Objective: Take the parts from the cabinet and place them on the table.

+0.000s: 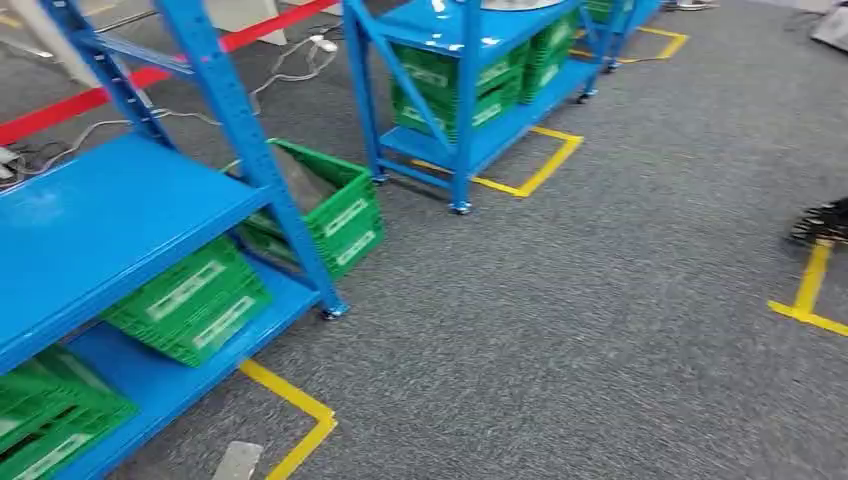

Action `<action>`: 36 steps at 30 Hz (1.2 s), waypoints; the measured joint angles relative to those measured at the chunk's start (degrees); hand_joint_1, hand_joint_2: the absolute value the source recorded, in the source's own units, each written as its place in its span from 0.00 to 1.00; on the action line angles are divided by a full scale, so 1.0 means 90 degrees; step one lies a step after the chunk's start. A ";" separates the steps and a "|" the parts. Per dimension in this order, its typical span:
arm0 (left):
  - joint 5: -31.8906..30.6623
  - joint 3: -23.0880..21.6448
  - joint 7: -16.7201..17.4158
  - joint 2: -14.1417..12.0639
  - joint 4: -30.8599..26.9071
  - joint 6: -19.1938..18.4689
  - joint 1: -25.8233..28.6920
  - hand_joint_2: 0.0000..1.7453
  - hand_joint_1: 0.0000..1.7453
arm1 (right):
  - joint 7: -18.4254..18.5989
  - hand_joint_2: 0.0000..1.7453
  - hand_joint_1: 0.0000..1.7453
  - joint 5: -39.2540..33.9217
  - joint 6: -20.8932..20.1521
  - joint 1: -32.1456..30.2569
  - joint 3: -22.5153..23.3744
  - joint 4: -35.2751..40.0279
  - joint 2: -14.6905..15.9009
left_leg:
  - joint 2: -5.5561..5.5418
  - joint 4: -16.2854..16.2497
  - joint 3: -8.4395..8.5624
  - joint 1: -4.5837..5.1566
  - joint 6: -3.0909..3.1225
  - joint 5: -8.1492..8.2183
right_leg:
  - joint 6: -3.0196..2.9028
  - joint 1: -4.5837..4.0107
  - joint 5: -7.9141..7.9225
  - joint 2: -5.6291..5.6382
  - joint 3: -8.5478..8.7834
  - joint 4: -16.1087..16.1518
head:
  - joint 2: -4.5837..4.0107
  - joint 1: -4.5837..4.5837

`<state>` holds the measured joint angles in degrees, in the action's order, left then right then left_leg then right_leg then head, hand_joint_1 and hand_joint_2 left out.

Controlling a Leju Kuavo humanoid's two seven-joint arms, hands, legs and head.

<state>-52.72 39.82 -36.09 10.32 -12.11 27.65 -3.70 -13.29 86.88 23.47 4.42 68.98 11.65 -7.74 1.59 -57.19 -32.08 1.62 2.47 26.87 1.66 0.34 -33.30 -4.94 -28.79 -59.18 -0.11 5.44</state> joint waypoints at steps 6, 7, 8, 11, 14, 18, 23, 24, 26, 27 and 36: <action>-0.0005 0.0000 0.0002 0.0017 0.0000 -0.0007 -0.0033 1.00 0.00 | 0.0000 0.00 0.00 -0.0005 -0.0007 -0.0058 -0.0005 -0.0002 0.0017 | -0.0755 -0.0112 0.0052 -0.0162 -0.0135 0.0126 | 0.0306 0.0226 0.0397 0.1034 -0.0441 -0.0166 | -0.0002 -0.0085; -0.0005 0.0000 0.0002 0.0010 0.0000 -0.0007 -0.0065 1.00 0.00 | -0.0002 0.00 0.00 -0.0005 -0.0010 -0.0062 -0.0005 -0.0007 0.0007 | -0.0831 -0.0249 -0.0023 -0.0135 -0.0182 0.0179 | 0.0240 0.0235 0.0324 0.1179 -0.0363 -0.0004 | -0.0002 -0.0121; -0.0005 0.0000 0.0000 0.0017 0.0000 -0.0007 -0.0058 1.00 0.00 | -0.0007 0.00 0.00 -0.0002 -0.0017 -0.0066 -0.0007 -0.0010 0.0007 | -0.0884 -0.0221 -0.0059 -0.0148 -0.0207 0.0148 | 0.0145 0.0207 0.0323 0.1087 -0.0370 -0.0076 | -0.0002 -0.0107; 0.0000 0.0002 0.0002 0.0010 0.0000 -0.0010 -0.0001 1.00 0.00 | 0.0002 0.00 0.00 -0.0002 -0.0019 -0.0062 -0.0005 -0.0010 0.0007 | -0.1079 -0.0217 -0.0096 -0.0181 -0.0281 0.0133 | 0.0002 0.0206 0.0335 0.0893 -0.0341 -0.0062 | -0.0002 -0.0102; 0.0000 0.0002 0.0002 0.0010 0.0000 -0.0010 -0.0032 1.00 0.00 | 0.0000 0.00 0.00 -0.0002 -0.0017 -0.0070 -0.0005 -0.0010 0.0012 | -0.0385 -0.1185 -0.0544 -0.0175 -0.0361 0.0648 | -0.0120 0.0145 0.0320 0.0618 -0.0282 -0.0017 | -0.0002 -0.0017; 0.0000 0.0002 0.0002 0.0010 0.0000 -0.0024 -0.0007 1.00 0.00 | 0.0000 0.00 0.00 0.0000 -0.0017 -0.0079 -0.0005 -0.0010 0.0012 | -0.0234 -0.1892 -0.0947 -0.0183 -0.0332 0.0658 | -0.0167 0.0080 0.0262 0.0271 -0.0242 -0.0018 | -0.0002 -0.0007; 0.0010 0.0002 -0.0007 -0.0005 0.0000 -0.0024 -0.0062 1.00 0.00 | 0.0000 0.00 0.00 0.0002 -0.0019 -0.0071 -0.0005 -0.0012 -0.0015 | 0.0290 -0.0240 -0.0145 0.0020 -0.0062 0.0074 | -0.0067 0.0024 0.0156 -0.0057 -0.0124 0.0013 | -0.0002 0.0012; 0.0007 0.0002 -0.0007 -0.0005 0.0000 -0.0024 -0.0054 1.00 0.00 | 0.0000 0.00 0.00 0.0002 -0.0019 -0.0050 -0.0005 -0.0012 -0.0015 | 0.0225 -0.0238 -0.0171 0.0031 -0.0059 0.0073 | -0.0049 0.0027 0.0148 -0.0150 -0.0103 0.0030 | -0.0002 -0.0008; 0.0010 0.0002 -0.0005 -0.0010 0.0000 -0.0024 -0.0007 1.00 0.00 | -0.0002 0.00 0.00 0.0005 -0.0017 0.0003 -0.0007 -0.0010 -0.0015 | 0.0066 -0.0099 -0.0110 0.0016 -0.0025 0.0042 | 0.0017 0.0012 0.0135 -0.0293 0.0028 0.0107 | -0.0002 0.0007; 0.0012 0.0002 -0.0005 -0.0002 0.0000 -0.0022 0.0011 1.00 0.00 | -0.0005 0.00 0.00 0.0005 -0.0012 0.0004 -0.0007 -0.0010 -0.0012 | 0.0012 0.0021 0.0019 -0.0042 -0.0043 -0.0027 | 0.0035 0.0037 0.0054 -0.0065 0.0006 0.0034 | -0.0002 -0.0002; 0.0010 0.0007 0.0002 0.0024 0.0000 -0.0019 -0.0036 1.00 0.00 | 0.0000 0.00 0.00 0.0002 -0.0012 -0.0060 -0.0010 -0.0010 0.0024 | -0.0717 -0.0038 0.0083 -0.0164 -0.0135 0.0072 | 0.0223 0.0159 0.0540 0.0812 -0.0509 -0.0181 | -0.0002 -0.0070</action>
<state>-52.63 39.89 -36.06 10.54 -12.11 27.47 -4.02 -13.29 86.90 23.36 3.87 68.89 11.56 -7.52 -4.87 -57.53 -31.33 0.14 1.25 27.52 3.67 1.76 -28.44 2.37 -33.38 -60.82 -0.13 4.81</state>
